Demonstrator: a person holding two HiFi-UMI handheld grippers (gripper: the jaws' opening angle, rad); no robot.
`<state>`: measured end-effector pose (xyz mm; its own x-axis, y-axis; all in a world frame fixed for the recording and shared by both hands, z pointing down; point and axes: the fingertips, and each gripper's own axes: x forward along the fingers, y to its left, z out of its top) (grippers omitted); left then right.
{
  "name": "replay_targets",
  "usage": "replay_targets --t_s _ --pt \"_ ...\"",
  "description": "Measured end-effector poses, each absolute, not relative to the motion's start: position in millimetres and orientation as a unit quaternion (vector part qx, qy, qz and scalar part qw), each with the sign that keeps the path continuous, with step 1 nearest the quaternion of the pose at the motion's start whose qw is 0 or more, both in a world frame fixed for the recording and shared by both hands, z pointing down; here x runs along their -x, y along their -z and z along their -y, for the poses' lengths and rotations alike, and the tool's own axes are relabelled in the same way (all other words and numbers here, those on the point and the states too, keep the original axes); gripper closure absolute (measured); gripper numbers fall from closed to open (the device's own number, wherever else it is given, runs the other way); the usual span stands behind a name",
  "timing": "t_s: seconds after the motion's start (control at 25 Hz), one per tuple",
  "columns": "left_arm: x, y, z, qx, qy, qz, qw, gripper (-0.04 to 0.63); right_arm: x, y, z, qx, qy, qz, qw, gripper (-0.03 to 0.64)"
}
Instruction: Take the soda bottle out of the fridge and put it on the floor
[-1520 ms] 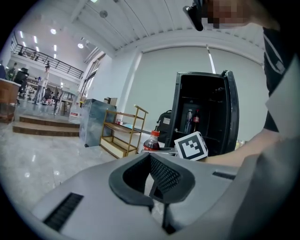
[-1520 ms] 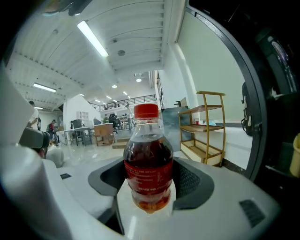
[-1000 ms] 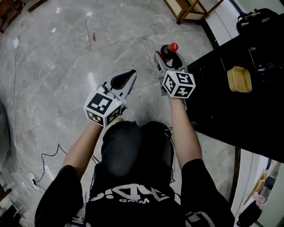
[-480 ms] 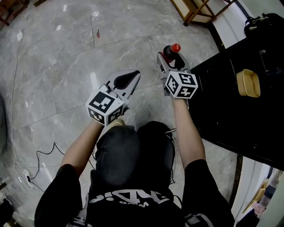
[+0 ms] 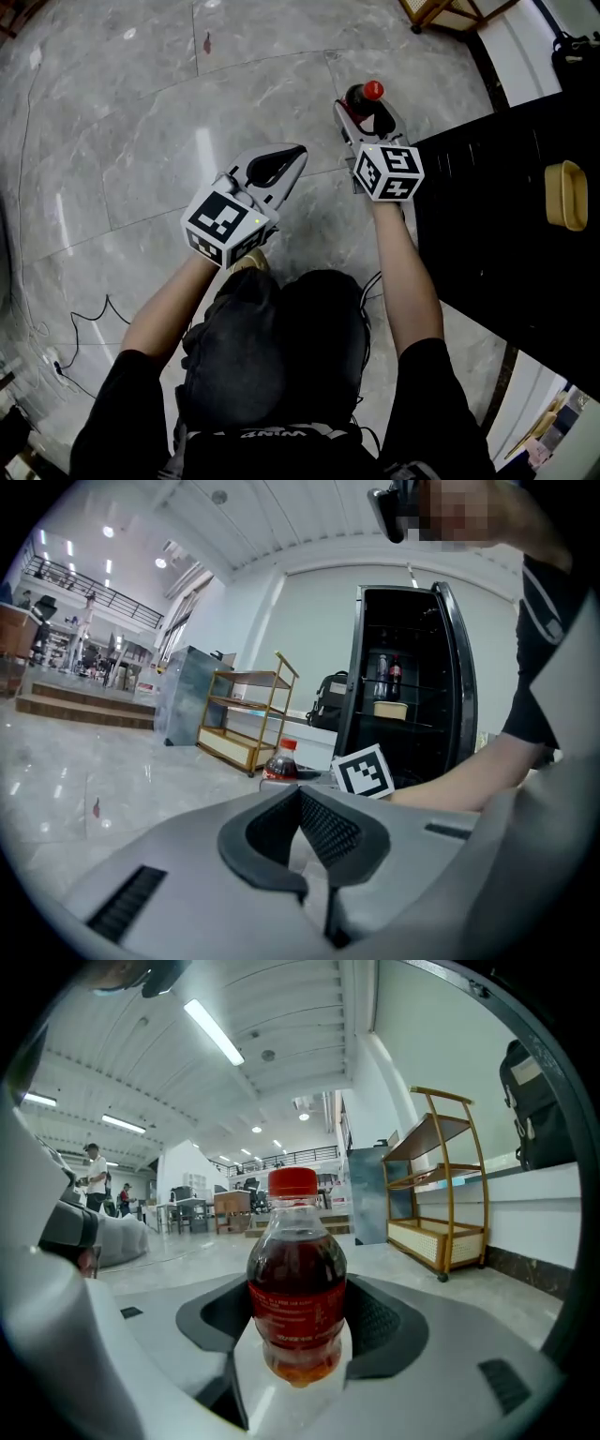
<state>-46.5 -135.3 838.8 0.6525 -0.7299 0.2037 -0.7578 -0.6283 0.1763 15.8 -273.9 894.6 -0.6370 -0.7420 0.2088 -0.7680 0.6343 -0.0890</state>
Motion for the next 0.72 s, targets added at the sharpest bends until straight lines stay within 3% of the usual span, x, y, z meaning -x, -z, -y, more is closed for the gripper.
replay_targets --t_s 0.72 --pt "50 -960 138 -0.896 -0.078 0.401 0.175 0.589 -4 -1059 254 -0.433 -0.137 0.886 0.096 0.302"
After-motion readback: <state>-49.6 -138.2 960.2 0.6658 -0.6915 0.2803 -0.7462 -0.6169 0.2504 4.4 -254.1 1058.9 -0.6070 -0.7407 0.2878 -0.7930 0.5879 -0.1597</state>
